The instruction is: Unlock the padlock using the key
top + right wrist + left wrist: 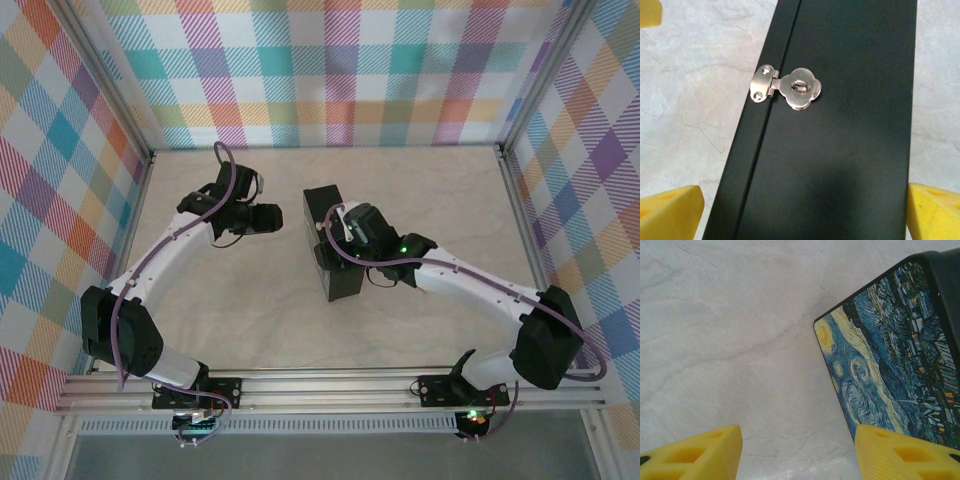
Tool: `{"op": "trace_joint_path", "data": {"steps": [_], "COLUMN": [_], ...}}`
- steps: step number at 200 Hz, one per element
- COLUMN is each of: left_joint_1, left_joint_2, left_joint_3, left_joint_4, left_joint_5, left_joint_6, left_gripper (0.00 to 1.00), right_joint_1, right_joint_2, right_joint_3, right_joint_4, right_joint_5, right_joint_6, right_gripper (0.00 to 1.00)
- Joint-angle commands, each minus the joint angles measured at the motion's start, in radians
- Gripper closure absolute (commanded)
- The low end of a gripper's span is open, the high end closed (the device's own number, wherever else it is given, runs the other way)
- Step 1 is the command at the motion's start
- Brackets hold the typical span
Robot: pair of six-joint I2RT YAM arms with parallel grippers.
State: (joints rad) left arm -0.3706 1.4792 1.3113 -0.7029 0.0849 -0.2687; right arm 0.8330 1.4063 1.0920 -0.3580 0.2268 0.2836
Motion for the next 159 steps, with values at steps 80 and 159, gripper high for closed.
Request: {"op": "trace_joint_path", "data": {"steps": [80, 159], "left_joint_1": [-0.001, -0.193], "left_joint_2": [-0.059, 0.116], "left_joint_3": [0.016, 0.071], "left_joint_4": [-0.027, 0.051], "left_joint_5": [0.026, 0.031], "left_joint_6": [0.023, -0.045], "left_gripper": [0.43, 0.46], "right_joint_1": [-0.077, -0.371], "right_joint_2": [-0.033, 0.102], "right_joint_3": [-0.134, -0.269], "right_joint_4": [0.154, 0.654], "right_joint_5": [-0.131, -0.449], "right_joint_6": [0.165, 0.356], "right_gripper": [0.08, 0.03]}}
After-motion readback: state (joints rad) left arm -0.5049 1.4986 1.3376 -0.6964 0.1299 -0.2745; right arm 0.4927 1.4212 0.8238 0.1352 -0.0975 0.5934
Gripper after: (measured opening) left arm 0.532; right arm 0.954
